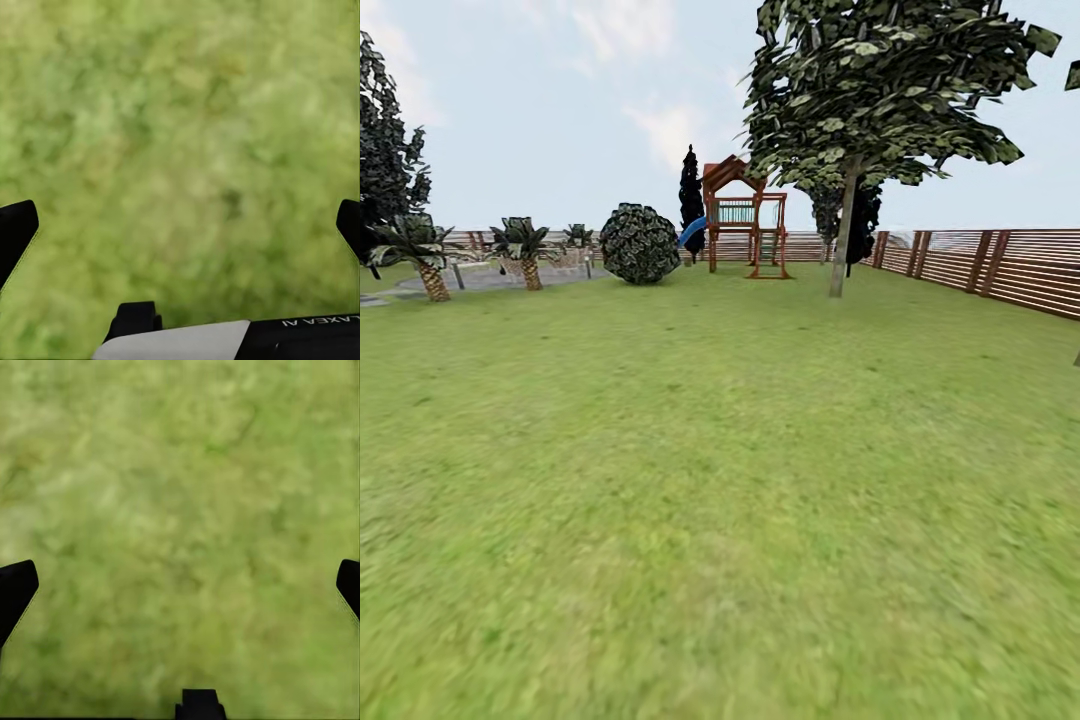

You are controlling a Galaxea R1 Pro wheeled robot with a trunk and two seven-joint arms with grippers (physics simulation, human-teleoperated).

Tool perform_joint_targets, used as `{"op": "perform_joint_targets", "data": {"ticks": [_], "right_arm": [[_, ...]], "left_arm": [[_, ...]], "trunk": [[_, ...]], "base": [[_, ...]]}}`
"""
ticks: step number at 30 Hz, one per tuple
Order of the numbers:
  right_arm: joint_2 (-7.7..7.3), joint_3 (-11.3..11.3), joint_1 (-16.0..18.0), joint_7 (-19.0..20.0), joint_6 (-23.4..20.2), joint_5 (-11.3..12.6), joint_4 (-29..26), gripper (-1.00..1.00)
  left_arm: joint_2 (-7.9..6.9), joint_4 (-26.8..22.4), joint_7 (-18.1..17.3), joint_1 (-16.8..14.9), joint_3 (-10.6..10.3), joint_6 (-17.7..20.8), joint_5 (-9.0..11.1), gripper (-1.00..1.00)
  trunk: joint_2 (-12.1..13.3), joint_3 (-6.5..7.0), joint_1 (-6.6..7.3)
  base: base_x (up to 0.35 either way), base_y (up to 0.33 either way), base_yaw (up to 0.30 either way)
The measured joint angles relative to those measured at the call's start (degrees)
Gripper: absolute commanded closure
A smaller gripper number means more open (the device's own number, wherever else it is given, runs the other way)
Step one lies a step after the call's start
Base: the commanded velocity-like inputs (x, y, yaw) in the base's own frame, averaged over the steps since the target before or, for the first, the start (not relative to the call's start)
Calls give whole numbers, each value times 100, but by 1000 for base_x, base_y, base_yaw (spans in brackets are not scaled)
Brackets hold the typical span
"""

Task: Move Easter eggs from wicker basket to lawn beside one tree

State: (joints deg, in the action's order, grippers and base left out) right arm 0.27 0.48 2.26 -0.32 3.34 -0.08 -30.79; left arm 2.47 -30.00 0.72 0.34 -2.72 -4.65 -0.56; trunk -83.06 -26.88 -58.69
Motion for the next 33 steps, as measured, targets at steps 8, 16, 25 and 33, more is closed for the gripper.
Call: {"op": "perform_joint_targets", "data": {"ticks": [8, 16, 25, 33], "right_arm": [[0, 0, 0, 0, 0, 0, 0, -100], [0, 0, 0, 0, 2, 0, 0, -100], [7, 0, 0, 0, 0, 0, 0, -100], [9, 0, 0, 0, 0, 0, 1, -100]], "left_arm": [[0, 2, 0, 0, 0, 0, 0, -100], [0, 0, 0, 0, 0, 0, 0, -100], [0, 6, 0, 0, 0, 0, 0, -100], [0, 9, 0, 0, 0, 0, 0, -100]], "trunk": [[0, 0, 0], [0, 0, 0], [0, 0, 0], [0, 0, 0]], "base": [[335, 0, 0], [335, 0, 0], [335, 0, 0], [335, 0, 4]]}}
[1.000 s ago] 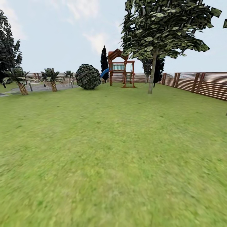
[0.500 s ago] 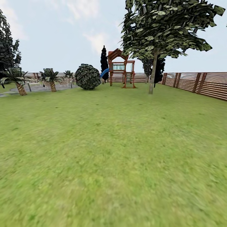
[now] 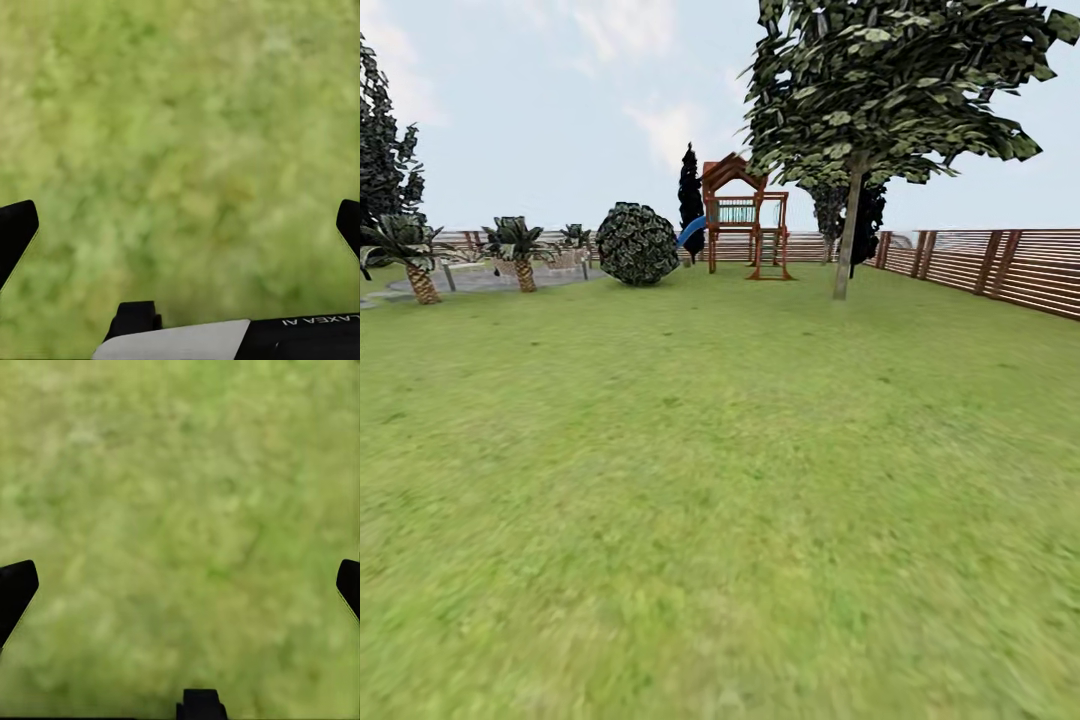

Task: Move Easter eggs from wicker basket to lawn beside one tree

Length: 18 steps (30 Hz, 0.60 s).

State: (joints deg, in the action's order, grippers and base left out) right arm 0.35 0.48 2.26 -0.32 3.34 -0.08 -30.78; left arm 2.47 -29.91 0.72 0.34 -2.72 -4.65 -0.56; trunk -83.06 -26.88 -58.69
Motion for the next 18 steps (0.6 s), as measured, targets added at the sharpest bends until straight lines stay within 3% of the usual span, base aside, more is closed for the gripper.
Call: {"op": "perform_joint_targets", "data": {"ticks": [18], "right_arm": [[0, 0, 0, 0, 0, 0, -1, -100]], "left_arm": [[0, 0, 0, 0, 0, 0, 0, -100]], "trunk": [[0, 0, 0]], "base": [[335, 0, 31]]}}
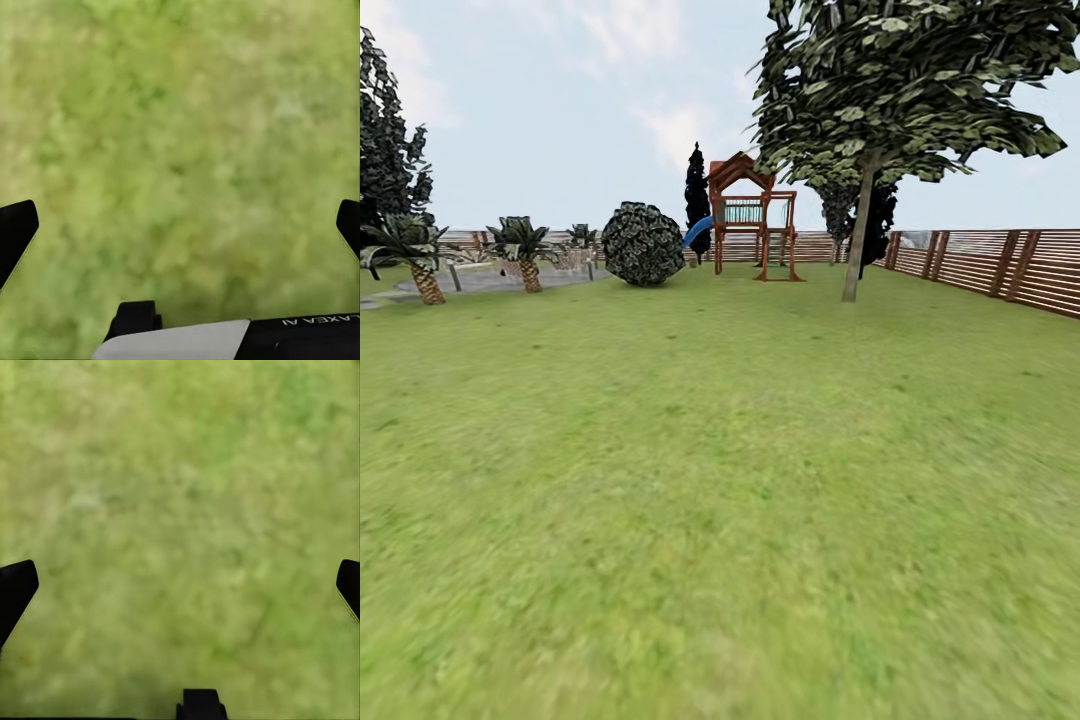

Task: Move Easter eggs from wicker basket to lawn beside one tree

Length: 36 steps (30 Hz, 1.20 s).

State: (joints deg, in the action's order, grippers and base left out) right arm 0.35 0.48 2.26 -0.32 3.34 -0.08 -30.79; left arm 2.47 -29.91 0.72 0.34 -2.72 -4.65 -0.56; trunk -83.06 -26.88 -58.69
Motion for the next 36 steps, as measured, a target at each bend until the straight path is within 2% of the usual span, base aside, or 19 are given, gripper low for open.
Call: {"op": "perform_joint_targets", "data": {"ticks": [23, 36], "right_arm": [[0, 0, 0, 0, 0, 0, -1, -100], [-2, 0, 0, 0, 0, 0, 0, -100]], "left_arm": [[0, 1, 0, 0, -1, -1, 0, -100], [0, 0, 0, 0, 0, 0, 0, -100]], "trunk": [[0, 0, 0], [0, 0, 0]], "base": [[335, -75, 0], [335, -7, 0]]}}
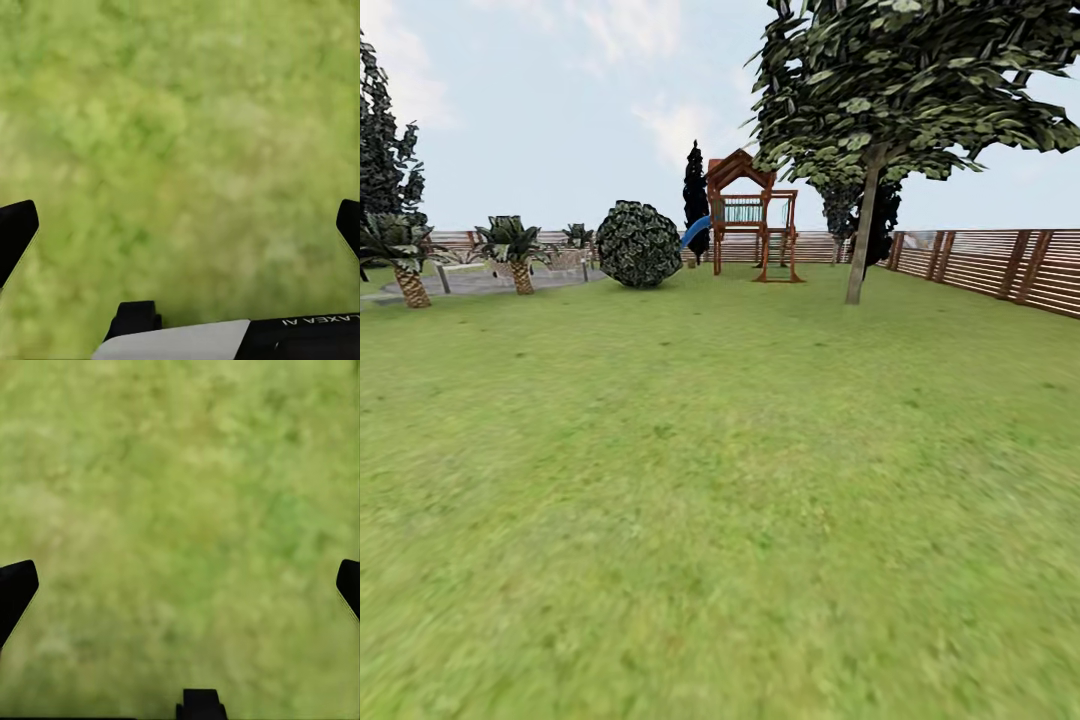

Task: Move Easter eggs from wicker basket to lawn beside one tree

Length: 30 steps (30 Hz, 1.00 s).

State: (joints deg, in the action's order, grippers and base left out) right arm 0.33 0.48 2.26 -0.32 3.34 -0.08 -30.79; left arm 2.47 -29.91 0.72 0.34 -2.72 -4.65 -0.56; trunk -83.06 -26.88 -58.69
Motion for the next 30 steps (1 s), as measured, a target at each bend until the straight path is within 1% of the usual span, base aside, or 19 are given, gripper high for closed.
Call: {"op": "perform_joint_targets", "data": {"ticks": [30], "right_arm": [[0, 0, 0, 0, 0, 0, 0, -100]], "left_arm": [[1, 0, 0, 0, 0, 0, 0, -100]], "trunk": [[0, 0, 0]], "base": [[335, 0, 0]]}}
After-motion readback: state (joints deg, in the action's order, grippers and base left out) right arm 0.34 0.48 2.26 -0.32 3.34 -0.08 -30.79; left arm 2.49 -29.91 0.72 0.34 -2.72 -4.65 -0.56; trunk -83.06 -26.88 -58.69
